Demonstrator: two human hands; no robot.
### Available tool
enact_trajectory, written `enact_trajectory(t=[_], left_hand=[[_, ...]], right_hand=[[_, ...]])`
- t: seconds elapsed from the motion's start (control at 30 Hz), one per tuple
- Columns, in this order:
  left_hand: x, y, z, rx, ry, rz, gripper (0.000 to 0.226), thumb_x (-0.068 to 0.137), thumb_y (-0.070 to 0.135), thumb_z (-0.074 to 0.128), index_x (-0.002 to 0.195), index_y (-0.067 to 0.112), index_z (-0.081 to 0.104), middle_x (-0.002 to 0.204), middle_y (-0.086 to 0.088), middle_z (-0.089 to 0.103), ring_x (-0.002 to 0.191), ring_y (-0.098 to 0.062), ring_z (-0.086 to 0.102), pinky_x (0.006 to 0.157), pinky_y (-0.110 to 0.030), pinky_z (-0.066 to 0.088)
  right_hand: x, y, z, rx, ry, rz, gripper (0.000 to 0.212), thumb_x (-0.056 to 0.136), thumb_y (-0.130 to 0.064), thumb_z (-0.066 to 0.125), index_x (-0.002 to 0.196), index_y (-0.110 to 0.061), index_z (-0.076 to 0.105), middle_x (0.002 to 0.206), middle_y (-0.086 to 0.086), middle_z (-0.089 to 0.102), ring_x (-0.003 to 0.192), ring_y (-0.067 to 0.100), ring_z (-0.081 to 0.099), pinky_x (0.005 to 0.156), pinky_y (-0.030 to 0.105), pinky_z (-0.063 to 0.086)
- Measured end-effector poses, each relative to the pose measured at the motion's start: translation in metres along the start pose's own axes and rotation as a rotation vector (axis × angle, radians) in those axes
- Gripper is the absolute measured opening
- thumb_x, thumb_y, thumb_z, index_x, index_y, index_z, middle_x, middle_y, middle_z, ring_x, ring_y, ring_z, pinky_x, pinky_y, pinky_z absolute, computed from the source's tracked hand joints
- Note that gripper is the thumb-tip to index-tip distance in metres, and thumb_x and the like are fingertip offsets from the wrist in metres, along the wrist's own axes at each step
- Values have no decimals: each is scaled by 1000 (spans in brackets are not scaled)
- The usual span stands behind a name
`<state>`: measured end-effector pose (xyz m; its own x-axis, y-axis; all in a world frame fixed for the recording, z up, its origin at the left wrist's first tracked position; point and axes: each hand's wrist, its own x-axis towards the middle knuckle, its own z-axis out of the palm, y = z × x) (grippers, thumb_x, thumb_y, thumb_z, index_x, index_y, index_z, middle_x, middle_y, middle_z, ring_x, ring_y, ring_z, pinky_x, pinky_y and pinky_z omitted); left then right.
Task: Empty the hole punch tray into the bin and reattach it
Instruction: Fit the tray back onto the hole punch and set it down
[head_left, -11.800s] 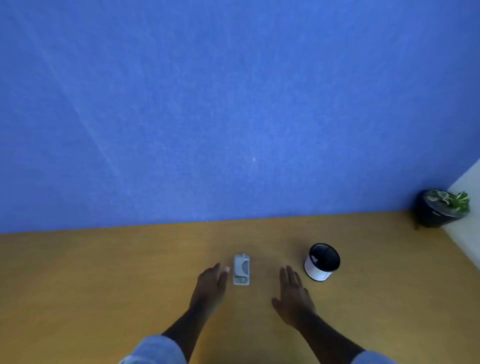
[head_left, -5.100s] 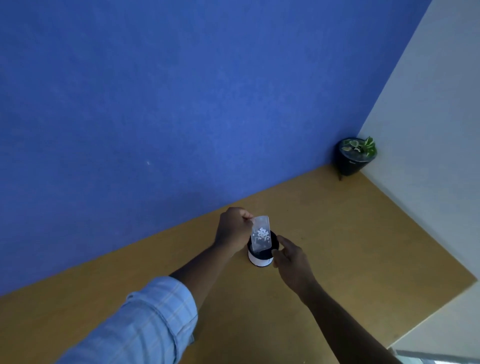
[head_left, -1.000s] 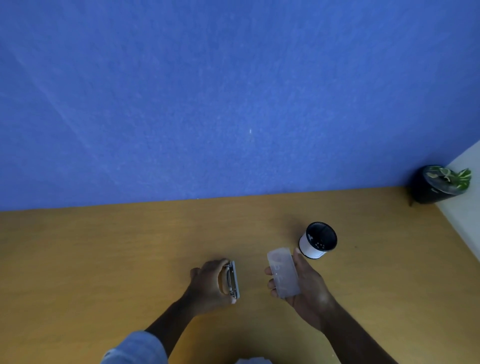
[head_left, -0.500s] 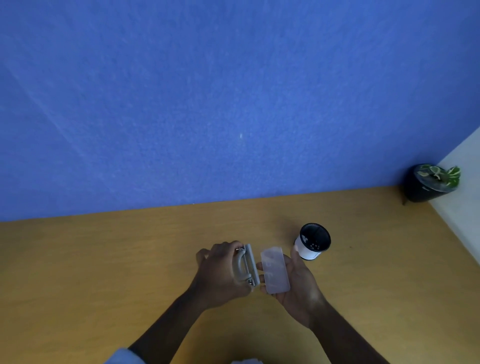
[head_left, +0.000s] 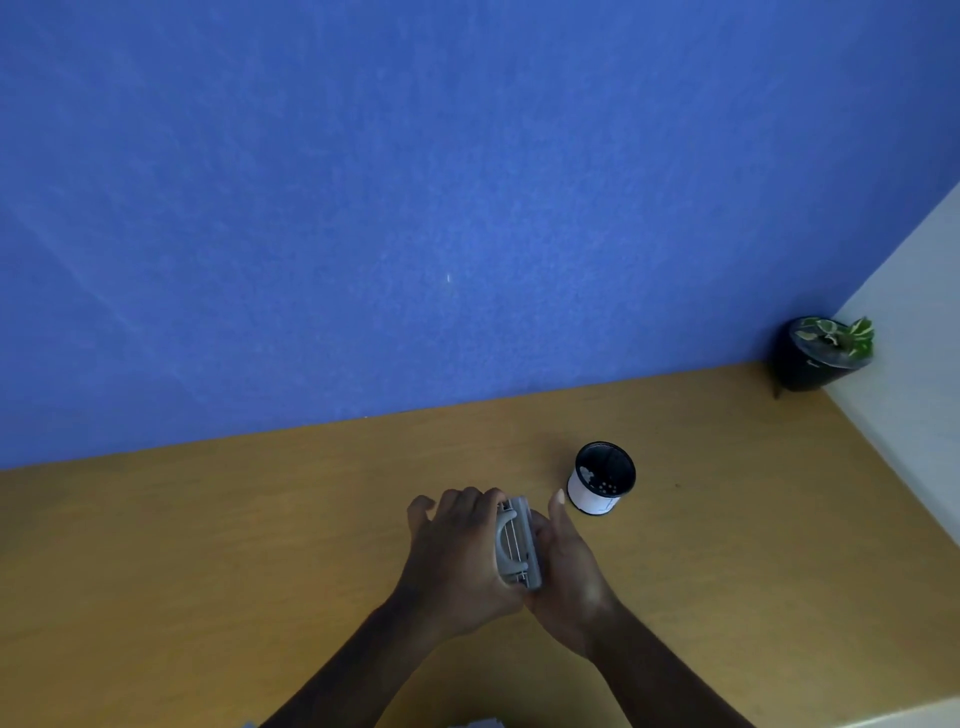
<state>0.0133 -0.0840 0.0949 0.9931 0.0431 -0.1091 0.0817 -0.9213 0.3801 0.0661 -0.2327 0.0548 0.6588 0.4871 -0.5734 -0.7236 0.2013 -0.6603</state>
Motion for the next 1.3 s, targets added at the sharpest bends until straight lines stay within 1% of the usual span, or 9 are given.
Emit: enact_trajectory(t=[0.4,0.53,0.63,0.73,0.87,0.97,1.1,1.17,1.3], left_hand=[[0,10,2,-9,14,-39,87,63,69,64,142,38,42,129,17,50,128,-9,46,108,-40,25],[0,7,3,-108,29,-34,79,65,65,67,136,38,45,131,20,49,127,-3,47,112,-38,30],[0,2,2,-299,-21,-38,63,67,54,78,120,38,48,109,20,59,95,0,62,87,-29,51],[-1,-3,3,-347,-22,-27,73,67,47,82,130,35,48,115,17,57,94,-4,62,72,-28,59],[-4,-12,5,-418,-48,-40,94,67,47,89,147,36,42,132,19,55,110,-4,62,83,-26,61],[-5,-19,4,-706,-131,-167,100,65,46,95,148,40,40,139,21,59,120,2,65,97,-25,61],[-4,-30,5,-1186,-19,-511,33,104,31,66,129,11,70,128,-8,79,114,-18,77,106,-44,59],[-4,-34,4,-1294,-35,-590,29,111,13,51,123,2,75,114,-17,83,109,-31,80,104,-51,61],[-7,-40,5,-1321,-95,-593,25,107,5,56,121,1,76,111,-22,83,107,-38,80,102,-57,61]], right_hand=[[-9,4,5,23,27,-18,68,112,-53,27,139,-4,66,138,26,70,134,38,64,117,49,46],[-10,3,7,-84,10,-56,43,110,-27,40,129,0,67,119,29,71,106,34,69,88,43,54],[-13,4,10,-137,-27,-57,39,109,-21,40,122,1,69,107,19,73,91,25,69,75,35,54],[-17,5,11,-168,-57,-58,39,111,-24,43,124,2,70,113,23,74,99,31,69,85,43,57],[-17,5,7,-208,-78,-54,40,112,-27,46,122,2,71,124,32,73,105,37,71,101,57,57],[-16,4,6,-228,-15,-34,36,112,-22,46,121,-1,75,122,28,77,108,40,75,99,56,60],[-15,8,8,-215,57,-10,33,111,-21,51,118,-1,76,117,29,78,116,52,71,98,57,62],[-15,9,8,-225,54,1,32,109,-22,55,117,1,75,114,30,78,111,50,75,94,57,64],[-14,11,8,-261,48,9,30,106,-21,60,114,4,74,110,29,80,103,46,78,89,54,66]])
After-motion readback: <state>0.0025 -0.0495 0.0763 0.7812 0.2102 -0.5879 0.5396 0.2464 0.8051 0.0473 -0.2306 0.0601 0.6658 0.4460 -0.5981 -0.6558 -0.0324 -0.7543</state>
